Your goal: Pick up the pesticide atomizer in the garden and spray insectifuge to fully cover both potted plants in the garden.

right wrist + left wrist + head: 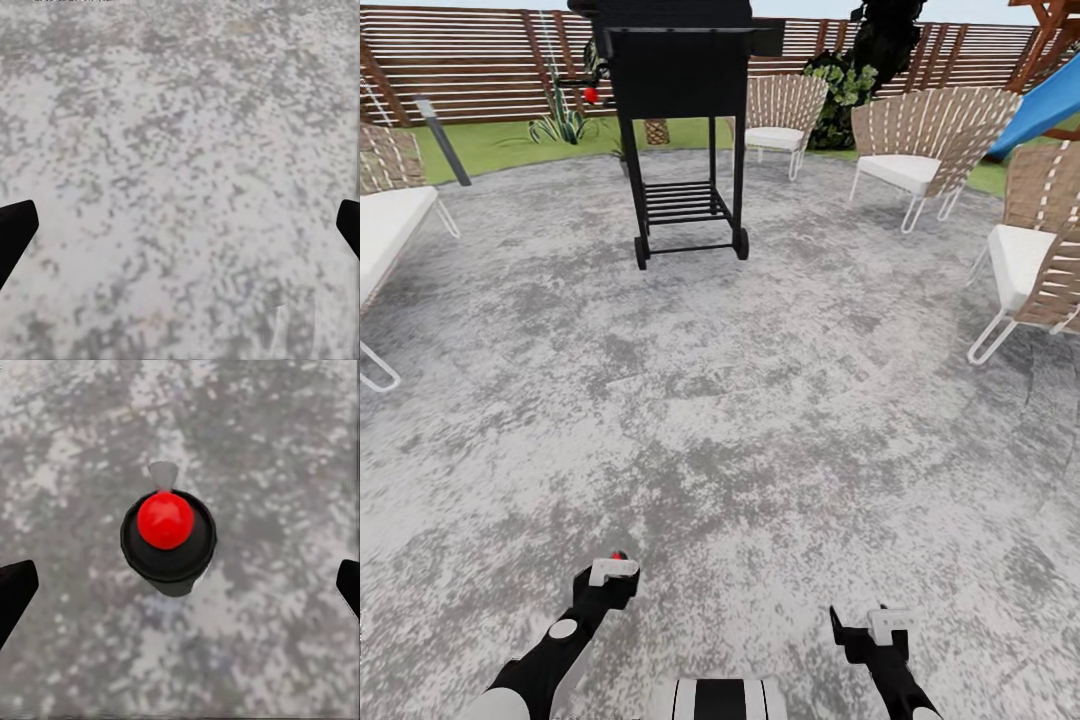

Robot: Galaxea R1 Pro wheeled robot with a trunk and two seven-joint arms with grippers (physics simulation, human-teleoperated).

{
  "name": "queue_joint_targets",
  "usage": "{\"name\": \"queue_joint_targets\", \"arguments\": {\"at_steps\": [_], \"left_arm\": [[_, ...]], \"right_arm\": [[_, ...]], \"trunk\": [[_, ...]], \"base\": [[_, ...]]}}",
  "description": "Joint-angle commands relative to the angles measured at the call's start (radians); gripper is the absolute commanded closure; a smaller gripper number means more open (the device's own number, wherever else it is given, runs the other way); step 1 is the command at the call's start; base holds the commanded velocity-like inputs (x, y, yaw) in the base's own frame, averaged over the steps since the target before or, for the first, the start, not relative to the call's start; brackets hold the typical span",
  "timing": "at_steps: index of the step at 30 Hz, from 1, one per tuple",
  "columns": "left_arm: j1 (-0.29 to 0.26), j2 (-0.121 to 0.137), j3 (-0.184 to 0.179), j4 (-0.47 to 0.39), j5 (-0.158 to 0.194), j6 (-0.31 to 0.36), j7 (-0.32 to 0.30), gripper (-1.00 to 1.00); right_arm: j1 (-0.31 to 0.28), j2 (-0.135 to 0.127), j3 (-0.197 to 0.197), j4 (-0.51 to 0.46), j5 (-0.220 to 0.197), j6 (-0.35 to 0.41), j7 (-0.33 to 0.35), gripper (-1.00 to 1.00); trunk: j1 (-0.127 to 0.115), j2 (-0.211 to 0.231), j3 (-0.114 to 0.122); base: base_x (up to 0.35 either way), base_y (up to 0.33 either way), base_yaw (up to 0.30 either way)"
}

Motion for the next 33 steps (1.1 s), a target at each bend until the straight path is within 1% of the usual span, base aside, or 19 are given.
{"name": "queue_joint_targets", "arguments": {"at_steps": [1, 10, 20, 33], "left_arm": [[-0.001, 0.000, -0.002, 0.001, -0.001, -0.003, 0.000, -1.00], [-0.001, 0.000, -0.001, 0.001, -0.001, -0.003, 0.001, -1.00], [-0.001, 0.001, -0.001, 0.001, -0.001, -0.003, 0.001, -1.00], [-0.001, 0.001, -0.001, 0.001, 0.001, -0.008, 0.001, -1.00]], "right_arm": [[0.000, 0.000, 0.000, 0.001, 0.000, -0.003, 0.000, -1.00], [0.000, 0.000, 0.001, 0.001, 0.000, -0.004, 0.000, -1.00], [0.000, 0.000, 0.001, 0.000, 0.000, -0.005, 0.000, -1.00], [0.000, 0.000, 0.000, 0.001, 0.000, -0.004, 0.000, -1.00]], "trunk": [[0.000, 0.000, -0.001], [0.000, 0.000, -0.001], [0.000, 0.000, -0.001], [0.006, -0.003, -0.068]], "base": [[0.000, -0.247, 0.231], [-0.117, -0.211, 0.236], [-0.015, -0.014, 0.019], [0.000, 0.000, 0.000]]}}
